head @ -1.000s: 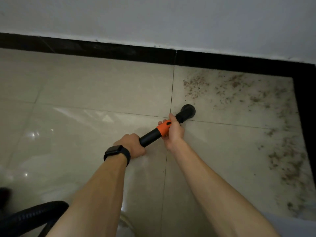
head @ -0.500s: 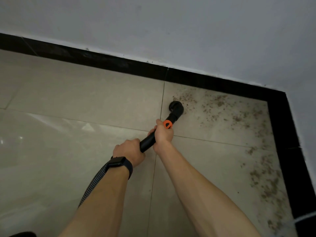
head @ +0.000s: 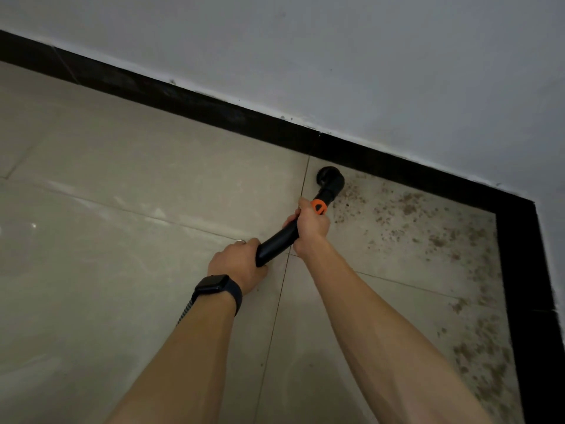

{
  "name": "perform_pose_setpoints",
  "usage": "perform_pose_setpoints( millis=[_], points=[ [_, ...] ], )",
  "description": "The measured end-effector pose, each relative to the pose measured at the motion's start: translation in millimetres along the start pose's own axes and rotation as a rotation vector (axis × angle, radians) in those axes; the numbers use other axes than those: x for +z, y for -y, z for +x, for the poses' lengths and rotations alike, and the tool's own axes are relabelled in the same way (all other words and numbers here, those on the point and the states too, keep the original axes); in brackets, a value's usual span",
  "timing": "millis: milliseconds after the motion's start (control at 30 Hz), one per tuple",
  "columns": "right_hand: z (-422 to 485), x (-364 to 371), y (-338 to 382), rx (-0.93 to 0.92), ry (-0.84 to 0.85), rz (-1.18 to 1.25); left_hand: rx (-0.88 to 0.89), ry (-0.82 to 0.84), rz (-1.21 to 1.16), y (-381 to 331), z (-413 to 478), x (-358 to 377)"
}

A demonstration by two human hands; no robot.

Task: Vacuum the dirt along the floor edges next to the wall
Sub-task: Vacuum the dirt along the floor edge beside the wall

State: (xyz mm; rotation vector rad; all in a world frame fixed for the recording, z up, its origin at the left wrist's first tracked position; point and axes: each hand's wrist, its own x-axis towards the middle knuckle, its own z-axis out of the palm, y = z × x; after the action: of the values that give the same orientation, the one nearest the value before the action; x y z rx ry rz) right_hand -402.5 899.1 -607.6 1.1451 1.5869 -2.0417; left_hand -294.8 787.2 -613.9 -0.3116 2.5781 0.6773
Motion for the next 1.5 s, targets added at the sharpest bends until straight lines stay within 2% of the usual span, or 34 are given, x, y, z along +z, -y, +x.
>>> perform_pose_setpoints(
  millis=[267, 600, 700, 800, 933, 1067, 1200, 1367, 1500],
  points=[
    [29.6, 3.1, 19.6, -0.023, 0.023, -0.012, 0.028, -0.078, -0.027, -16.7, 20.3, 9.4],
    [20.3, 36.3, 4.0, 0.014, 0.117, 0.060, -0.022, -0.162, 0.020, 18.8, 22.5, -6.7],
    [13.1, 44.2, 2.0, 0.056, 0.199, 0.041, -0.060, -0.137, 0.025, 30.0, 19.1, -13.3],
    [7.8, 45.1, 6.5, 0.094, 0.299, -0.017, -0.087, -0.045, -0.015, 36.4, 16.9, -18.4],
    [0.8, 36.9, 3.9, 0.131, 0.359, -0.036, -0.044, 0.079, -0.054, 46.0, 5.7, -27.3],
    [-15.4, 24.8, -20.4, 0.177, 0.367, -0.023, 0.014, 0.063, 0.065, 68.4, -27.8, -29.1],
    [-48.4, 13.2, -67.6, 0.215, 0.362, -0.036, -0.008, 0.054, 0.119, 96.6, -75.1, -19.0],
    [-82.1, 6.7, -117.2, 0.218, 0.359, -0.090, -0.098, 0.095, 0.082, 119.6, -130.0, 0.4],
    [-89.4, 23.6, -131.1, 0.112, 0.314, -0.173, -0.161, 0.055, -0.023, 126.5, -134.0, 2.7]
  ],
)
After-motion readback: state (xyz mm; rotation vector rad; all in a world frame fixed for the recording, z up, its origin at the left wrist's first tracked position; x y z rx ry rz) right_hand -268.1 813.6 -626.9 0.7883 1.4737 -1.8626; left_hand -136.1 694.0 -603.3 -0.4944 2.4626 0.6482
